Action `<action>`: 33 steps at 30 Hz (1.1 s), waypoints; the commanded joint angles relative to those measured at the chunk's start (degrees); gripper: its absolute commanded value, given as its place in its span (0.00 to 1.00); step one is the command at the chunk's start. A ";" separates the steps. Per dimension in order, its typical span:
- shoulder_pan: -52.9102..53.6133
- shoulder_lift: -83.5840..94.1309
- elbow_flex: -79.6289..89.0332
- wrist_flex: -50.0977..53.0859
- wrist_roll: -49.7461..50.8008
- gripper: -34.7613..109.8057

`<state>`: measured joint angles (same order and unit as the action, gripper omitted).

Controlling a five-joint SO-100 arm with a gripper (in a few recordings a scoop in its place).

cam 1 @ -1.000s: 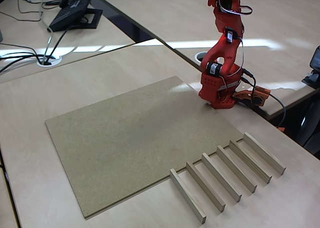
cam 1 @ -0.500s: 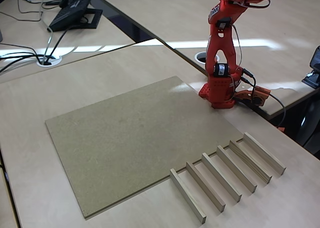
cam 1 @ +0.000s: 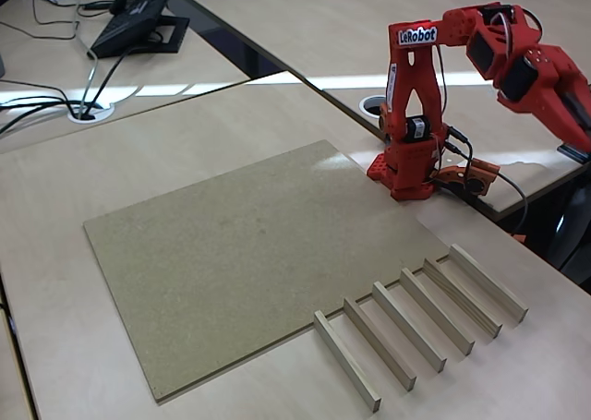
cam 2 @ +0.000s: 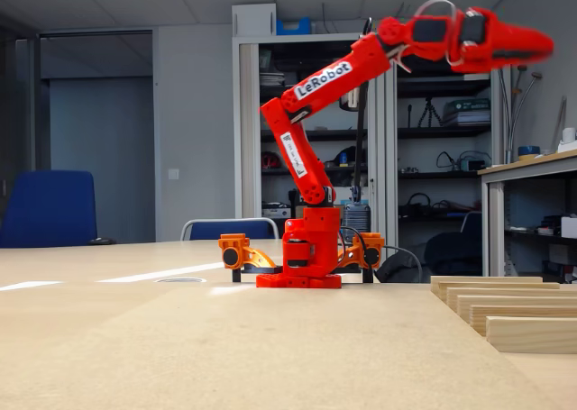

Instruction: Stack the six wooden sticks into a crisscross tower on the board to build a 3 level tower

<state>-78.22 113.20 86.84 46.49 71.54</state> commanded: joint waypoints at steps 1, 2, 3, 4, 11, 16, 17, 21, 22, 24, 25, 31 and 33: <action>-2.55 -6.86 -9.67 12.30 2.90 0.24; -2.81 -9.05 -11.69 15.29 3.16 0.24; -2.99 -10.90 -13.10 18.72 4.57 0.24; -3.16 -12.48 -14.33 21.62 5.45 0.24; -5.80 -17.93 -13.89 32.96 8.17 0.27; -7.29 -20.65 -10.02 36.21 10.72 0.28; -7.47 -20.74 -8.35 35.95 10.99 0.29; -8.17 -20.21 -0.35 32.70 11.87 0.31; -8.26 -20.04 1.49 31.82 12.04 0.31; -8.26 -19.69 4.83 30.23 12.48 0.32; -8.17 -19.51 6.24 29.79 12.74 0.32; -7.03 -19.42 11.95 27.60 12.13 0.32; -6.77 -19.69 12.74 27.33 12.22 0.32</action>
<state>-85.43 91.67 98.70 74.36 83.14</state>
